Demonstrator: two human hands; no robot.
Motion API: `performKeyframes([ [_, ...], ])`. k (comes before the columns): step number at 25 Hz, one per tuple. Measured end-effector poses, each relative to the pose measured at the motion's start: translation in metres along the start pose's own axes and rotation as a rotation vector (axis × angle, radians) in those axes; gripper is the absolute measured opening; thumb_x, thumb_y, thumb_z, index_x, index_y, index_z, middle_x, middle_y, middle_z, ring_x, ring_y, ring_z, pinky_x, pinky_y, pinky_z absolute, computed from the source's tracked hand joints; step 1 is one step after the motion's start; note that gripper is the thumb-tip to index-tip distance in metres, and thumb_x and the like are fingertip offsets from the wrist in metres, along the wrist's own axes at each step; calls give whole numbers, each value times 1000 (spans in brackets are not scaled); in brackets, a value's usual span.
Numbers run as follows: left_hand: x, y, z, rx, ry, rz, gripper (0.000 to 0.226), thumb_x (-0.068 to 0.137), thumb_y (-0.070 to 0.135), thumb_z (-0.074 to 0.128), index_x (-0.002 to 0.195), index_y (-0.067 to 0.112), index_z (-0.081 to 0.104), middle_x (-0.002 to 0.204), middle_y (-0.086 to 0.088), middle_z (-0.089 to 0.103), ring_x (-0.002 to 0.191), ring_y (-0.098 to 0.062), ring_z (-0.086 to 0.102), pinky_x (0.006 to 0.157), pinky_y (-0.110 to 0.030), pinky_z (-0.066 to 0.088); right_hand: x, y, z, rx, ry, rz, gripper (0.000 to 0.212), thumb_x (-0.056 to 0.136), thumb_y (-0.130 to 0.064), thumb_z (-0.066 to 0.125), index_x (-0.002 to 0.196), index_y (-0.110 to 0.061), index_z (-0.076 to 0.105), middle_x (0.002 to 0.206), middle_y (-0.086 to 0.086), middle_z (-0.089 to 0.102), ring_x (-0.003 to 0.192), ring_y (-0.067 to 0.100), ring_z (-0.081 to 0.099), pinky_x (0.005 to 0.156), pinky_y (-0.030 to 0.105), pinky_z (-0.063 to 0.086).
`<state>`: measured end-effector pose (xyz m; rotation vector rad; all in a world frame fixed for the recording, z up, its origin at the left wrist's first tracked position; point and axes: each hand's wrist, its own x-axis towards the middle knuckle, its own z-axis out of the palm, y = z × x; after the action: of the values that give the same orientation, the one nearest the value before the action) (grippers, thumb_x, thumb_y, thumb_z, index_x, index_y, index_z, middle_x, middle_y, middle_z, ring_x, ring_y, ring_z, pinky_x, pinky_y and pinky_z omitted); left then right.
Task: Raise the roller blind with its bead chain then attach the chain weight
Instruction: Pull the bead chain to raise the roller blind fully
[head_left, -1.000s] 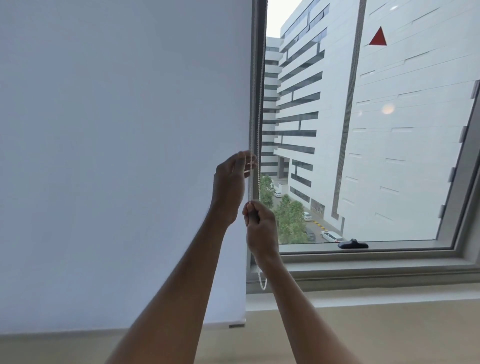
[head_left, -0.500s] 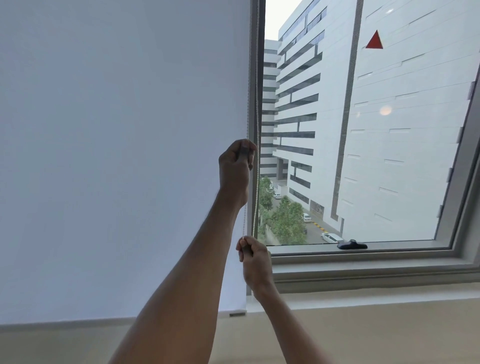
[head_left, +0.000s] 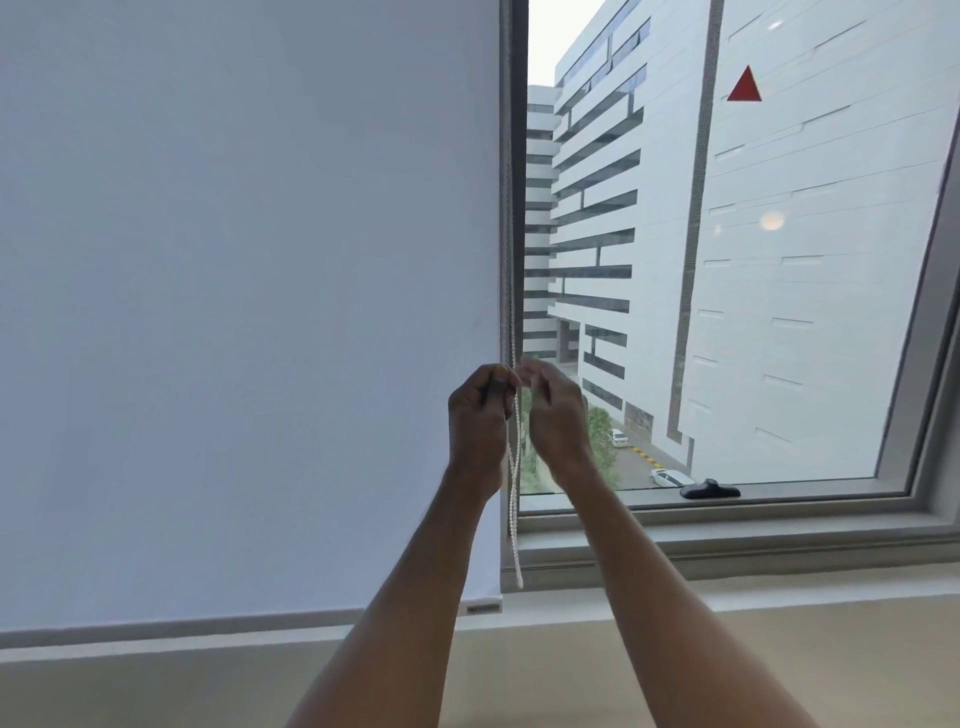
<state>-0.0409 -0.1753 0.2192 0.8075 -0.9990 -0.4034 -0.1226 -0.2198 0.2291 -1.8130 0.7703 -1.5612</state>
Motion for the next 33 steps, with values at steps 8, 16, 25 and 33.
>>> performKeyframes([
  [8,-43,-33,-13,47,24,-106,22,106,-10,46,89,-13,61,70,-2,47,62,-5,39,60,-16,35,76,-93,7,330,-90,-65,29,111,-11,45,127,7,63,104,18,75,87,30,75,81,37,64],
  [16,-60,-62,-40,161,38,-160,29,108,0,52,86,1,72,66,1,55,61,-7,42,62,-19,37,78,-104,17,278,-19,-100,35,107,-7,49,78,-16,66,65,2,59,58,14,46,57,30,38],
  [25,-20,-38,-41,726,140,-93,33,114,29,46,101,6,67,95,-21,70,86,-29,58,84,-30,36,46,-58,24,216,47,-100,32,107,-4,49,80,-9,64,62,-6,48,51,0,38,50,12,31],
  [33,57,51,-2,217,104,32,35,113,21,47,128,8,76,117,-7,81,108,-16,78,100,-32,60,20,-24,34,173,47,-48,35,102,0,50,73,-15,63,62,-4,51,58,7,42,55,20,35],
])
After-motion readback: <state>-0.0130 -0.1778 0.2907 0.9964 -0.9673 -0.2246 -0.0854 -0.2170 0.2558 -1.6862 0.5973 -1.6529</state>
